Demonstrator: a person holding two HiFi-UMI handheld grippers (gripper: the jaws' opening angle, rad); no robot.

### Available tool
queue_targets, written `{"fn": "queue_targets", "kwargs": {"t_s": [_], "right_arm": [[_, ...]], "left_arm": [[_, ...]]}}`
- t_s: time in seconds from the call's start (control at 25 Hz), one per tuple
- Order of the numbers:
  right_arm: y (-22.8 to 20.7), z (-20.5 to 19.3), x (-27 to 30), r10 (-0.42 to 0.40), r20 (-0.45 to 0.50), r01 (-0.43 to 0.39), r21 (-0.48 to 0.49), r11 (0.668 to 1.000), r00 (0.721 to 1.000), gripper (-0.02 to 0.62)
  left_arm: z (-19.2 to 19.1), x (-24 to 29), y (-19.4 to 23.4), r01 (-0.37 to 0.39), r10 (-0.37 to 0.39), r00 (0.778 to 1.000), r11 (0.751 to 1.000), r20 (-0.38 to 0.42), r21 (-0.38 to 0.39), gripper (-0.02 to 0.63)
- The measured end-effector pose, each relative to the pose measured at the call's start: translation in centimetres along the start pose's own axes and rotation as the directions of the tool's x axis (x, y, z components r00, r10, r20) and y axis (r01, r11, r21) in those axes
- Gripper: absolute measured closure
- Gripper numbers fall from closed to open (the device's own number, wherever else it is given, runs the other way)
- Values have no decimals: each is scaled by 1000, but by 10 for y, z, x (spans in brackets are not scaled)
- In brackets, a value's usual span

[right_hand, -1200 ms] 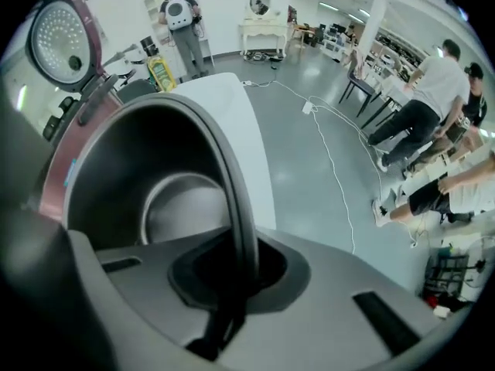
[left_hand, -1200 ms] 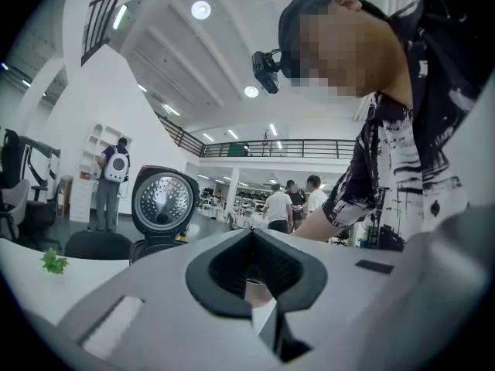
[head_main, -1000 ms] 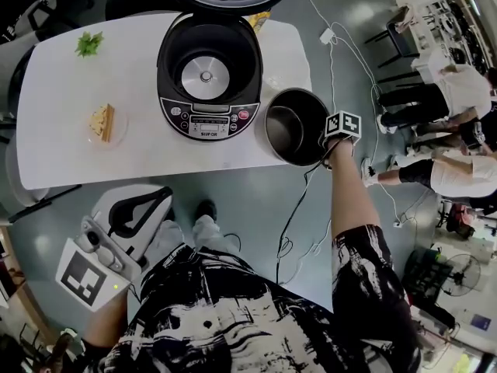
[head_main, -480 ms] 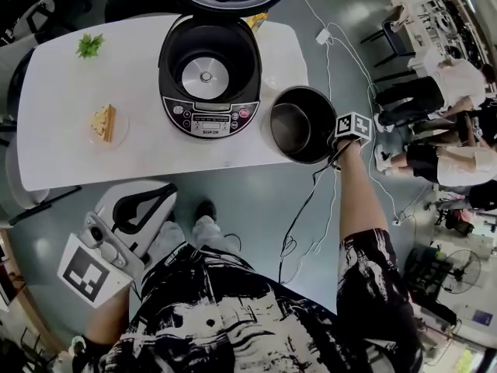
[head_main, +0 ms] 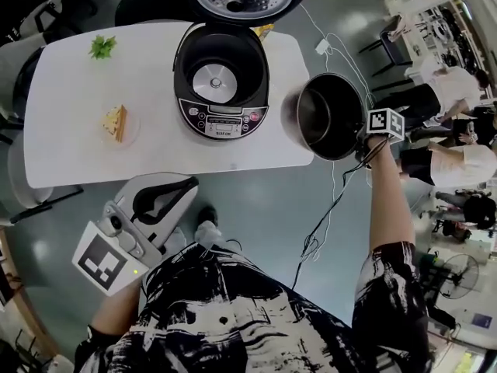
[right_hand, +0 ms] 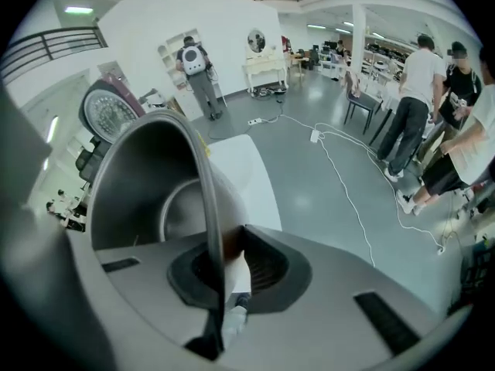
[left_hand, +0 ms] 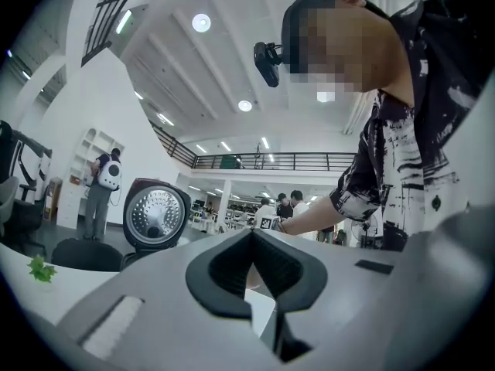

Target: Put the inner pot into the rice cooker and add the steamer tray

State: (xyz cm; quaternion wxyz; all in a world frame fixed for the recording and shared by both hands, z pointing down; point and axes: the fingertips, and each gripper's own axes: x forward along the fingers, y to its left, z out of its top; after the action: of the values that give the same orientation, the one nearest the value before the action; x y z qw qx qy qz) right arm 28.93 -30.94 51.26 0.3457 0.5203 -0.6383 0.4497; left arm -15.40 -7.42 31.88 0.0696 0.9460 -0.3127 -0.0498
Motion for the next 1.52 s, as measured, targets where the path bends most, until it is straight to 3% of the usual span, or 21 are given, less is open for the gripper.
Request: {"fn": "queue_targets", "kwargs": {"t_s": [0.36,0.6,0.8,1.08,1.52], "right_arm": [[114,74,-54,132,55,-123,-138,983,990,594],[197,103,-33,203,47,-190,-197,962,978,594],[245,110,7,211,15,-202,-230,952,977,592],[280,109,58,192,-33,-194,-250,949,981,592],[284,103,102,91,-85,-112,-287,951,992,589]], "left_arm": [[14,-16,-2,9,-9,999,1000,49,14,601],[15,-36,-1,-19,19,998,1000,58,4,601],[12,-56,5,-64,64,997,998,48,-1,601],[8,-78,15,-130,130,991,992,37,-8,601],[0,-102,33,-195,196,980,981,29,-23,601]]}}
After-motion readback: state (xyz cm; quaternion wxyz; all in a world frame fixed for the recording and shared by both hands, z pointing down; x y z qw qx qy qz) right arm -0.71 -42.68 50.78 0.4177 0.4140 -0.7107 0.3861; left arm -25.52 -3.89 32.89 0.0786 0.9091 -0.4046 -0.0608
